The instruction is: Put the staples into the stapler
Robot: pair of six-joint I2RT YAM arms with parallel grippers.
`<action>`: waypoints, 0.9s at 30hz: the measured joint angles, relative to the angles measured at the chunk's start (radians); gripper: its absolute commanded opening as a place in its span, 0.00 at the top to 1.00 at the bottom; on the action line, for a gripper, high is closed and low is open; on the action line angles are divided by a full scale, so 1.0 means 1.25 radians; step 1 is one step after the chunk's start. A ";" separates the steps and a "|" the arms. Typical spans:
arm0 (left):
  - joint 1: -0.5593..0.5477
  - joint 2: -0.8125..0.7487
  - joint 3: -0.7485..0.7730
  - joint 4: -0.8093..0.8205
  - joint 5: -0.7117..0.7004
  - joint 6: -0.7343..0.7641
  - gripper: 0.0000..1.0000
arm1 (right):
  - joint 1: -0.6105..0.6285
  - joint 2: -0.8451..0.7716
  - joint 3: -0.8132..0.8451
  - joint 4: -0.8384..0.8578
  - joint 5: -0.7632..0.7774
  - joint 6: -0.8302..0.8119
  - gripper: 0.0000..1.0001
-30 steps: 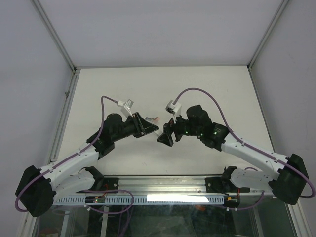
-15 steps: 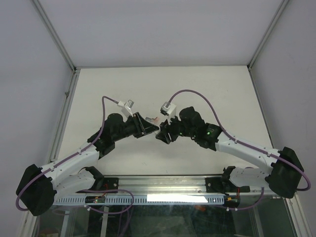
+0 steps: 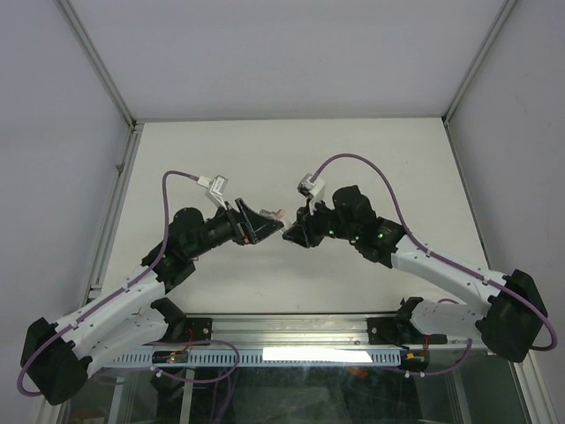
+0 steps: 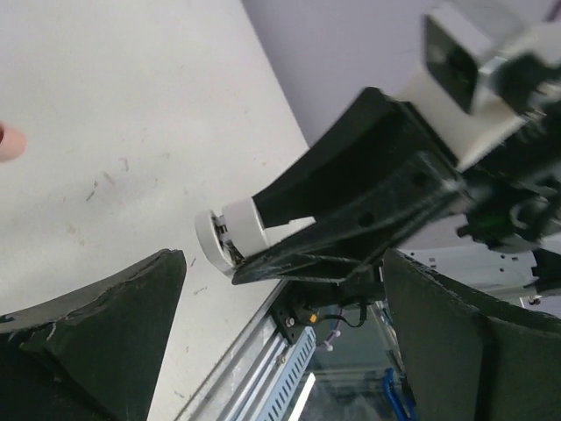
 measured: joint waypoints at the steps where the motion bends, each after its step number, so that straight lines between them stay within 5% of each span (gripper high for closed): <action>1: 0.000 -0.024 -0.001 0.005 0.000 0.016 0.01 | -0.018 -0.007 -0.006 0.008 -0.028 0.011 1.00; 6: 0.000 -0.096 -0.004 0.019 0.026 0.095 0.06 | -0.114 -0.050 -0.053 0.090 -0.213 0.092 1.00; 18: 0.000 -0.053 -0.003 0.025 0.173 0.193 0.41 | -0.164 -0.061 -0.079 0.272 -0.513 0.257 1.00; 27: 0.000 -0.046 -0.003 0.084 0.238 0.192 0.40 | -0.166 -0.048 -0.086 0.306 -0.556 0.289 1.00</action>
